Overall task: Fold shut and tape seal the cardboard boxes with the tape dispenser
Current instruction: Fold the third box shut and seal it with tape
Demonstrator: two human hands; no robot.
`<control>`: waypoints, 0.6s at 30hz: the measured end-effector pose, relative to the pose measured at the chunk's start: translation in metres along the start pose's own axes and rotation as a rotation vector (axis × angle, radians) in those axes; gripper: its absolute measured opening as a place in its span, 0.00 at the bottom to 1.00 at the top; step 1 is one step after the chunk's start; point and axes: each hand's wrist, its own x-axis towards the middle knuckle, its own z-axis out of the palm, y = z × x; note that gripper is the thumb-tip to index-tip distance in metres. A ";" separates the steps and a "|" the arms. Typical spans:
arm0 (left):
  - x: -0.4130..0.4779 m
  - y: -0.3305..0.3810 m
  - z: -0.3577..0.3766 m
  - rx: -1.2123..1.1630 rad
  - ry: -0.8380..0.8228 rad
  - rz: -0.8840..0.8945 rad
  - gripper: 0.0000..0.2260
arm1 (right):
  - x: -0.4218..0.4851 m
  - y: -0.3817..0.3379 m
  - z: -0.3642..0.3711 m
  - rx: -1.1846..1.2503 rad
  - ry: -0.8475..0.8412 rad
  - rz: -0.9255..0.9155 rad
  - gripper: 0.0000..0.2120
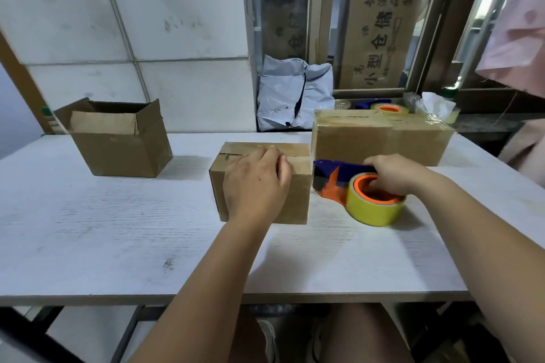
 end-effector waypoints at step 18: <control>0.003 0.005 -0.004 0.070 -0.024 0.018 0.16 | -0.046 -0.012 -0.030 1.288 -0.083 -0.090 0.11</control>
